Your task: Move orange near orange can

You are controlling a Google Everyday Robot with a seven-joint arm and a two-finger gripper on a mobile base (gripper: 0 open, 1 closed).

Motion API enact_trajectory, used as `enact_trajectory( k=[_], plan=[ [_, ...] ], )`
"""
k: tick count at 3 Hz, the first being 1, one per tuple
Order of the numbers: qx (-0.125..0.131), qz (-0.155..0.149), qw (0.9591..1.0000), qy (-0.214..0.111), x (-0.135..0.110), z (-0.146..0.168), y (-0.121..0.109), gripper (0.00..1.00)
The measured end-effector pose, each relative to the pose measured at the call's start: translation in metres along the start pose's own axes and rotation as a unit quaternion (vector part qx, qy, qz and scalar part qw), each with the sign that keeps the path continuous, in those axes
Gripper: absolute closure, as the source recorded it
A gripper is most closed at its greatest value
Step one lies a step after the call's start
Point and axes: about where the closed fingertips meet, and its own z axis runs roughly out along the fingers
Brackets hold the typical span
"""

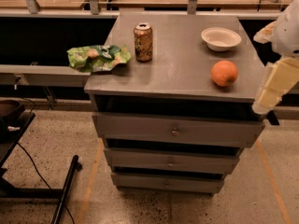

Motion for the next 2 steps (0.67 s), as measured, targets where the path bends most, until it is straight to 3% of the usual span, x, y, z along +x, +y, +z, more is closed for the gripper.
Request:
enact_trajectory(
  k=[1, 2],
  plan=[
    [0.008, 0.035, 0.9982, -0.049, 0.002, 0.034, -0.053, 0.00],
    [0.011, 0.079, 0.9925, -0.092, 0.000, 0.074, -0.092, 0.00]
  ],
)
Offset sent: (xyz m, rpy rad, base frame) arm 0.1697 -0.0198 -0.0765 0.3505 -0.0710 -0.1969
